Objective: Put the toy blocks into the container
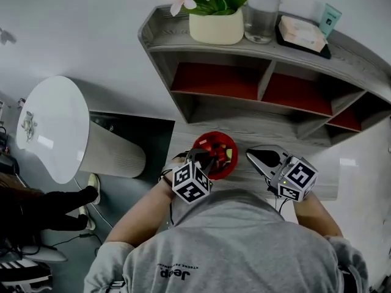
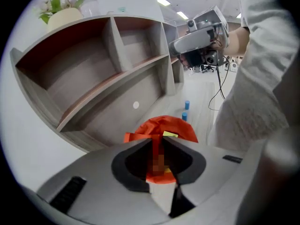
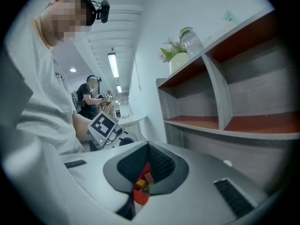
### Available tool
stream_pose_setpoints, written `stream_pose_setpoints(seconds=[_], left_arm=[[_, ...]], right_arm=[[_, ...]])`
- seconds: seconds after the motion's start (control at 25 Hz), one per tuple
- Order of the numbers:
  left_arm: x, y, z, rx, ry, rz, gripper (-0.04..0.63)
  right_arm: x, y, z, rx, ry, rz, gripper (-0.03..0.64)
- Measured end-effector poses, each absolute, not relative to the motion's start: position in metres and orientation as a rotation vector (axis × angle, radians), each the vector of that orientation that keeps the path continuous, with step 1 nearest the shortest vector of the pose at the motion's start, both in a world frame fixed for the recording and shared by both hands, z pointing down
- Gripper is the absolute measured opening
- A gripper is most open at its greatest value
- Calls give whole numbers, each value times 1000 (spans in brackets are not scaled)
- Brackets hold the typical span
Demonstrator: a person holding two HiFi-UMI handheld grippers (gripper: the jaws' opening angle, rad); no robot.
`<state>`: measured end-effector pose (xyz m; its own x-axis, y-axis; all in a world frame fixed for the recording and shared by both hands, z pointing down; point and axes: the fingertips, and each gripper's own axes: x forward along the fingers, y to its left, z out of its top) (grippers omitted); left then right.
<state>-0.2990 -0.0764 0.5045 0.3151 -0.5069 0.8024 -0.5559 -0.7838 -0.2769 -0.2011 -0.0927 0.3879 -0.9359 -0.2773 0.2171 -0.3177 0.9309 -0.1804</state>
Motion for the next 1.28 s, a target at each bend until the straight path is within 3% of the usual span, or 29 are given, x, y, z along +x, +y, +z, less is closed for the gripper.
stream_pose_setpoints(seconds=[0.16,0.24,0.28,0.52,0.76,0.96,1.28], left_arm=[[-306,-78,509,2500,-1017,1480,121],[-306,-79,510,2497,-1016,1460,240],[-304,-80,509,2504,-1012,1443,249],[-265,-86,491,2597,-947,1366,250],[-175,-91,496,2703,-815,1354,242],[-84,-84,539,2674,-628,1430,242],[12,-111,658,2546,-548,1807,242]], right_arm=[[-208,-91,388,471,-2880,322,18],[-206,-90,390,485,-2872,320,18],[-204,-89,391,494,-2866,321,18],[-172,-94,388,576,-2846,334,18],[-105,-111,388,684,-2841,353,18],[-29,-111,400,767,-2806,412,18],[107,-109,430,874,-2748,506,18]])
